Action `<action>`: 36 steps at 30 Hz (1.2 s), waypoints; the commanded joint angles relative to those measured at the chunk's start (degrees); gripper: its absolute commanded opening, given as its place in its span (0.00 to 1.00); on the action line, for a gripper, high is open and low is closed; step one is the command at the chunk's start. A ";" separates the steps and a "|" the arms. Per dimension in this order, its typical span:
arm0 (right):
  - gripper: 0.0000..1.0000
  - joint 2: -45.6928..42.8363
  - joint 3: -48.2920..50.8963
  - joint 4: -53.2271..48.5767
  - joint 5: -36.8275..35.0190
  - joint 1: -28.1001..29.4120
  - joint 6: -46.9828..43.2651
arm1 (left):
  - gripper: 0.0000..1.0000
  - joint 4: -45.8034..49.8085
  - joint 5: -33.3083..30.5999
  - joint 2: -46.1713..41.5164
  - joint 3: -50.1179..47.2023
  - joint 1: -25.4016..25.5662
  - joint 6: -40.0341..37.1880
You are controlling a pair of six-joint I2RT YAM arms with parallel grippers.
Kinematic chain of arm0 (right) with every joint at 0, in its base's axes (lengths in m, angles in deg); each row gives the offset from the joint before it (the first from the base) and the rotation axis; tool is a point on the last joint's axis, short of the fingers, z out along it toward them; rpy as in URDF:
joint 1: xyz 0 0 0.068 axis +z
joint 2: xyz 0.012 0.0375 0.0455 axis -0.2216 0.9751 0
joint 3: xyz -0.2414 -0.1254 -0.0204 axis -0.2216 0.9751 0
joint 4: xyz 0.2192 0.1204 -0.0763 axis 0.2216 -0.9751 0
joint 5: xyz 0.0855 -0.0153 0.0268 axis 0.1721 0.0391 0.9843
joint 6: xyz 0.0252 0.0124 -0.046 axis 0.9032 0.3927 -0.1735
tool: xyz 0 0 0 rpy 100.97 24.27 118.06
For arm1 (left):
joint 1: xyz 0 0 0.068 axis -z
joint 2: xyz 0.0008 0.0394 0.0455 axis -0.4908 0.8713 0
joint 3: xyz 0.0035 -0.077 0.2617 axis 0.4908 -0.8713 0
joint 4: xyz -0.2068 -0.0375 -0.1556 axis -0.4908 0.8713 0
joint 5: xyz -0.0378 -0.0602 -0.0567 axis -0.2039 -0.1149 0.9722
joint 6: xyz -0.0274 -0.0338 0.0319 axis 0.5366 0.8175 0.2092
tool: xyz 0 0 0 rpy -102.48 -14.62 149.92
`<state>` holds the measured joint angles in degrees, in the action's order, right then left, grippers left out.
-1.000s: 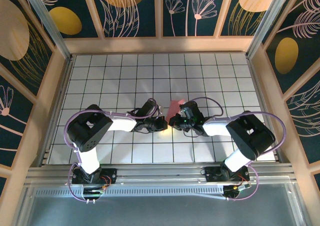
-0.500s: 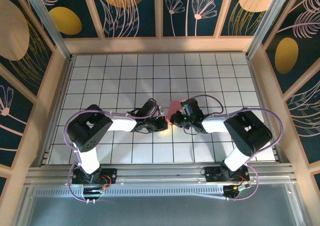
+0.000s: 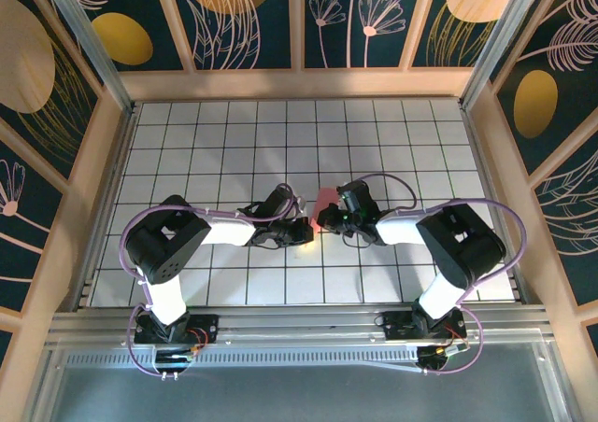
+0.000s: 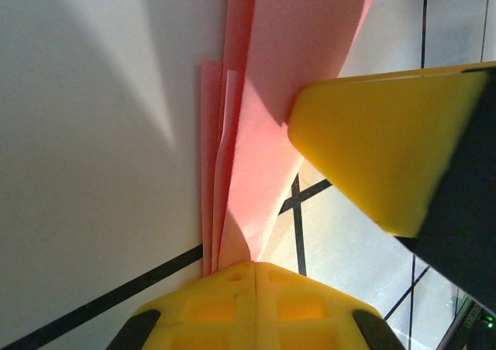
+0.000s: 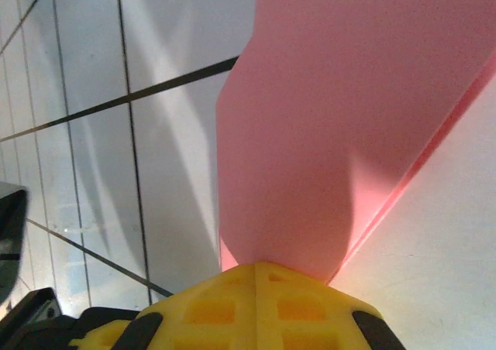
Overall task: Fold a paper plane with a square sheet of paper (fold left side to right side)
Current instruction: Fold the wing for the fifth time at the center of the table.
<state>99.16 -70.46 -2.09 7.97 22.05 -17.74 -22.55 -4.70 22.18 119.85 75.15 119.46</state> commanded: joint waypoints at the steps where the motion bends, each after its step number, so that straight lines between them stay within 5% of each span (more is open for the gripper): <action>1: 0.00 1.34 -0.53 0.60 0.74 -0.31 -0.37 | 0.00 7.99 -3.08 3.22 -1.40 0.66 -1.22; 19: 0.00 1.79 -0.59 -2.05 0.96 -6.48 -4.82 | 0.00 8.61 -3.52 3.18 -1.71 0.66 -1.28; 27: 0.00 -2.34 -4.04 -3.89 2.44 -6.07 -5.32 | 0.00 8.34 -3.52 2.96 -1.86 0.68 -1.26; 36: 0.00 3.54 -4.78 0.35 3.47 -5.01 -3.44 | 0.00 7.91 -3.26 1.95 -2.13 0.73 -1.04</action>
<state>100.38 -73.96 -3.41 10.81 16.83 -21.37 -22.55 -4.78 22.13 119.85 75.15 119.44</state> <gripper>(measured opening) 0.051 0.046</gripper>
